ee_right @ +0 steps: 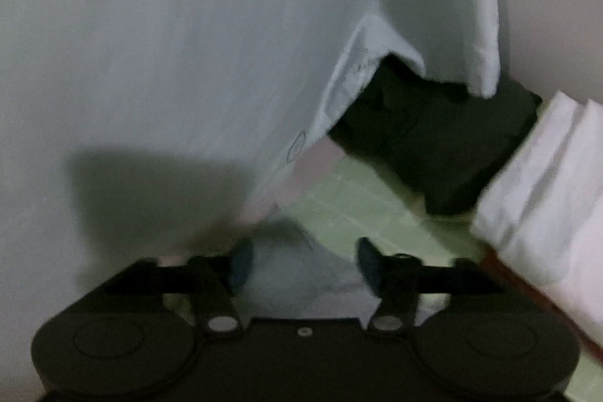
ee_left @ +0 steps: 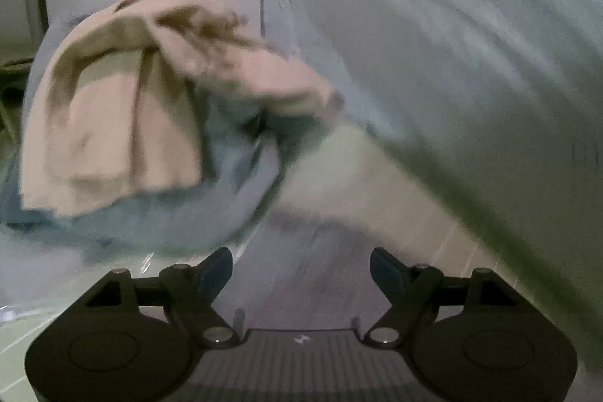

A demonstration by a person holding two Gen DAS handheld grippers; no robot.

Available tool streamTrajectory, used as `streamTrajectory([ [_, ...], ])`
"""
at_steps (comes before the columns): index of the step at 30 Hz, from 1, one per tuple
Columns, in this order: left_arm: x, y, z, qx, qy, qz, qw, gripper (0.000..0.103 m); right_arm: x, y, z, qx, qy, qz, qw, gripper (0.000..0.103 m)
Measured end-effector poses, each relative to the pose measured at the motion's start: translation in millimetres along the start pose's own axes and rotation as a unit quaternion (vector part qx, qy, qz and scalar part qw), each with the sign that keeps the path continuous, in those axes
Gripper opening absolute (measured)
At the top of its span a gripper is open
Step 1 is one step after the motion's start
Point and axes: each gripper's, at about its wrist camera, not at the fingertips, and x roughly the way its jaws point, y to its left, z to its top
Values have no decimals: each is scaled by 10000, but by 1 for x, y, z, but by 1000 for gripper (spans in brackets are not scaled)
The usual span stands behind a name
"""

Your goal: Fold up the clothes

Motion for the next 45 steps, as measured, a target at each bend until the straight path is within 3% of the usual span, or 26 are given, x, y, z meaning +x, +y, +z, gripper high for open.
streamTrajectory([
  [4, -5, 9, -41, 8, 650, -3, 9979, 81, -10, -15, -45, -772, 146, -749, 9941, 79],
  [9, -7, 6, -77, -137, 1089, -139, 9939, 81, -6, -42, -77, -251, 648, -764, 9947, 79],
  [12, -4, -5, -87, 121, 1111, -2, 9937, 80, -5, -35, -81, -200, 640, -608, 9959, 76],
  [13, -3, -7, -88, 188, 1142, 43, 9933, 80, -5, -31, -82, -275, 618, -545, 9962, 71],
  [14, -1, -7, -89, 221, 1159, 81, 9930, 80, -6, -27, -83, -419, 591, -496, 9961, 51],
  [15, 0, -6, -89, 254, 1176, 120, 9927, 80, -7, -26, -85, -585, 577, -477, 9955, 24],
  [17, 0, -2, -92, 275, 1220, 182, 9920, 80, -9, -26, -85, -821, 610, -332, 9942, 4],
  [22, -7, 17, -101, 389, 1234, 278, 9912, 80, -32, -64, -91, -726, 657, -396, 9944, 3],
  [27, -25, 34, -114, 356, 1320, 143, 9905, 80, -67, -121, -107, -536, 706, -563, 9945, 3],
  [31, -49, 35, -127, 432, 1311, -173, 9903, 80, -104, -168, -128, -324, 774, -562, 9949, 4],
  [34, -66, 32, -133, 662, 1229, -354, 9896, 80, -123, -184, -138, -482, 870, -566, 9934, 14],
  [37, -80, 38, -128, 729, 1069, -423, 9907, 80, -140, -186, -146, -520, 915, -723, 9918, 26],
  [39, -88, 44, -124, 777, 942, -461, 9914, 81, -154, -179, -154, -507, 858, -659, 9928, 42],
  [45, -83, 77, -94, 1070, 674, -655, 9898, 81, -189, -114, -195, -833, 825, -76, 9931, 57],
])
